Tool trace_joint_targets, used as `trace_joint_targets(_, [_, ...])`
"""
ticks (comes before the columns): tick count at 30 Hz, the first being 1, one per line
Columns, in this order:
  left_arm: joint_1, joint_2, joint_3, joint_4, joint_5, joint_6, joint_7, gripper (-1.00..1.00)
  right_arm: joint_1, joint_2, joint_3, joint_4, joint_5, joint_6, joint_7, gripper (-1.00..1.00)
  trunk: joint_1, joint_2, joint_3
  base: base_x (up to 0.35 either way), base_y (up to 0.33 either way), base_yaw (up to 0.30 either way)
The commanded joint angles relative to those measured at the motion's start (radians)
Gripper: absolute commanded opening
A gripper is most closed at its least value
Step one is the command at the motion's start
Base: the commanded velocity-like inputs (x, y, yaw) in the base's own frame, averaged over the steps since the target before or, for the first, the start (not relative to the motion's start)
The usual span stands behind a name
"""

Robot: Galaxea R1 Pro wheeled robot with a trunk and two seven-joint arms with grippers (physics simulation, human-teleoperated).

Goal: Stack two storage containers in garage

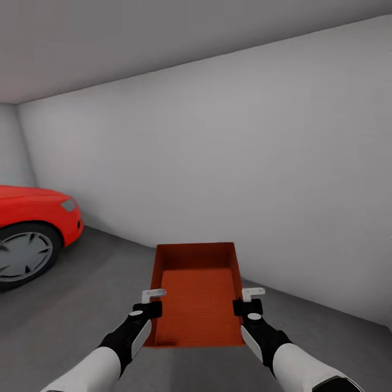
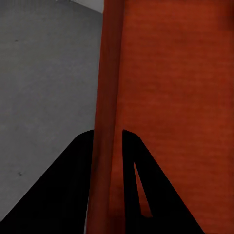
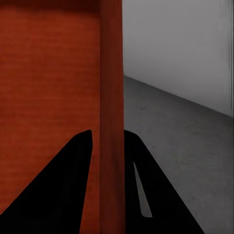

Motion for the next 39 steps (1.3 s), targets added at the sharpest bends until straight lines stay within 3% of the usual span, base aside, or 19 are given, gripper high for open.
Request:
trace_joint_targets(1, [0.0, 0.016, 0.004, -0.002, 0.0, 0.007, 0.079, -1.0, -0.002, -0.002, -0.044, -0.001, 0.003, -0.007, -0.026, -1.0, 0.001, -0.001, -0.002, 0.322, 0.0, -0.291])
trace_joint_targets(29, [0.001, 0.015, 0.002, -0.002, -0.001, 0.007, 0.083, -1.0, -0.002, -0.003, -0.044, -0.007, 0.003, -0.007, -0.026, -1.0, 0.001, -0.001, -0.002, 0.322, 0.0, -0.291])
trace_joint_targets(39, [0.001, 0.015, 0.003, -0.004, -0.001, 0.007, 0.088, -1.0, -0.002, -0.002, -0.044, -0.006, 0.003, -0.006, -0.026, -1.0, 0.001, -0.001, -0.002, 0.123, 0.0, -0.057])
